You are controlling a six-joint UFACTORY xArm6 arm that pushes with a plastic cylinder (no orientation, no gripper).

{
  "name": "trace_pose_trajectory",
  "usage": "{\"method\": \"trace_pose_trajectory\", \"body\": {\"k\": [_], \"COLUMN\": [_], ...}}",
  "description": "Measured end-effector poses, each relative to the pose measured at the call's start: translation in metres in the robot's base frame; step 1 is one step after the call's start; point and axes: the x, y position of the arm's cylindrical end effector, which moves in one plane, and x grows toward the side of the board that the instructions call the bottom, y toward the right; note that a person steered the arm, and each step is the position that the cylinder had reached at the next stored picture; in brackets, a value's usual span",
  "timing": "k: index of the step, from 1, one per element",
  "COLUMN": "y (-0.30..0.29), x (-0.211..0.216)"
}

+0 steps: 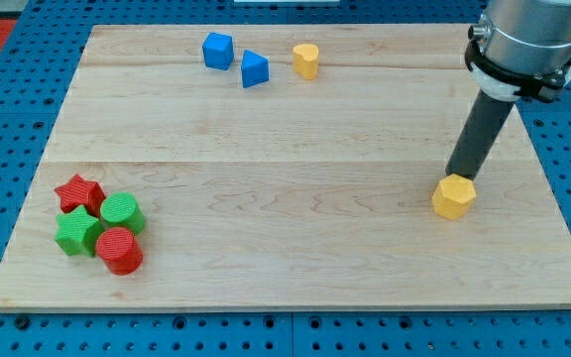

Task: Push the yellow heart to the right center

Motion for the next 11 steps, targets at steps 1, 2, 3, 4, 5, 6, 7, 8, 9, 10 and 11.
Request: {"method": "trace_pose_trajectory", "body": {"k": [1, 2, 3, 4, 5, 6, 7, 8, 9, 10, 11], "y": [-0.002, 0.0, -0.007, -0.029, -0.077, -0.128, -0.199, -0.197, -0.14, -0.119, -0.108], "x": [0.01, -0.037, -0.105, -0.16, -0.192, -0.227, -0.25, -0.221, -0.209, -0.184, -0.149]}}
